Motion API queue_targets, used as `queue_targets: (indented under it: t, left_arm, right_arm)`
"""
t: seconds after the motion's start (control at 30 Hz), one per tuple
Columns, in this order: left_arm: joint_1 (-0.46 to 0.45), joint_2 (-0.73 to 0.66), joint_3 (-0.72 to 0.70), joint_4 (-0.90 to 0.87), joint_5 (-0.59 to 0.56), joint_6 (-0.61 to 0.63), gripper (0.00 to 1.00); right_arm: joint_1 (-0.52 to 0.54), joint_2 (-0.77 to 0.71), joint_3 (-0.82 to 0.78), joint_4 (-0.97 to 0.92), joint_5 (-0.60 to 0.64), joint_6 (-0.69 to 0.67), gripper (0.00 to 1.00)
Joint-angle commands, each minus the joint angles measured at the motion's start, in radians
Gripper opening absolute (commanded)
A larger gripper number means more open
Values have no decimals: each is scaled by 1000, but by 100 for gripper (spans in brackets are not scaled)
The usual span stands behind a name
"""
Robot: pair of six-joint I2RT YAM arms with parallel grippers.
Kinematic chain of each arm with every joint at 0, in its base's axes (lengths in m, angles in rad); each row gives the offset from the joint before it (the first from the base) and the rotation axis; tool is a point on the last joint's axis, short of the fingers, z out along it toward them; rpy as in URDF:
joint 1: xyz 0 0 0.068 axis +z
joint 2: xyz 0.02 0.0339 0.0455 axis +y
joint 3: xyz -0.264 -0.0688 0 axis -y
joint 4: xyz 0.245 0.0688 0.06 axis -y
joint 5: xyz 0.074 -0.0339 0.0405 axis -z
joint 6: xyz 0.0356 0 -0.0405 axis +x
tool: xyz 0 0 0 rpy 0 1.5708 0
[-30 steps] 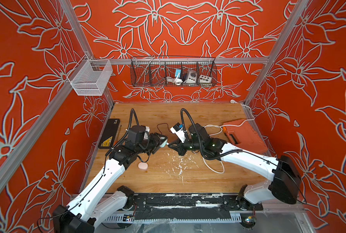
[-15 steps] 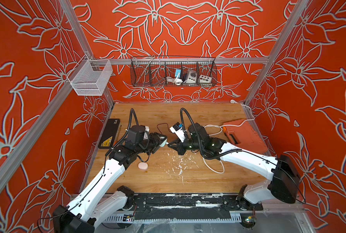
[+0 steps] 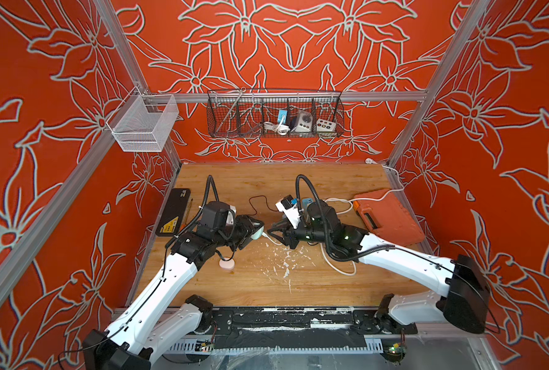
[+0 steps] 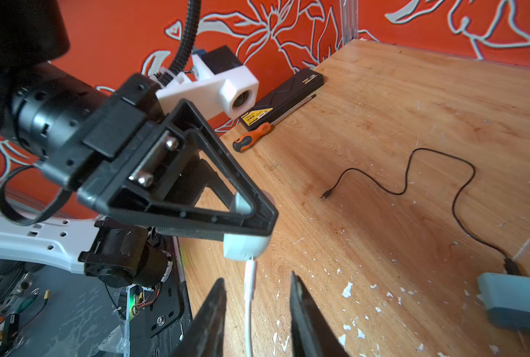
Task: Charge the bluetooth headset
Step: Place the bluetooth headset at the center of the board.
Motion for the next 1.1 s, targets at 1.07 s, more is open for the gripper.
queue_targets:
  t: [1.07]
  left_arm:
    - [28, 701, 67, 69, -153, 73, 42]
  right_arm:
    - [-7, -381, -206, -195, 253, 35, 39]
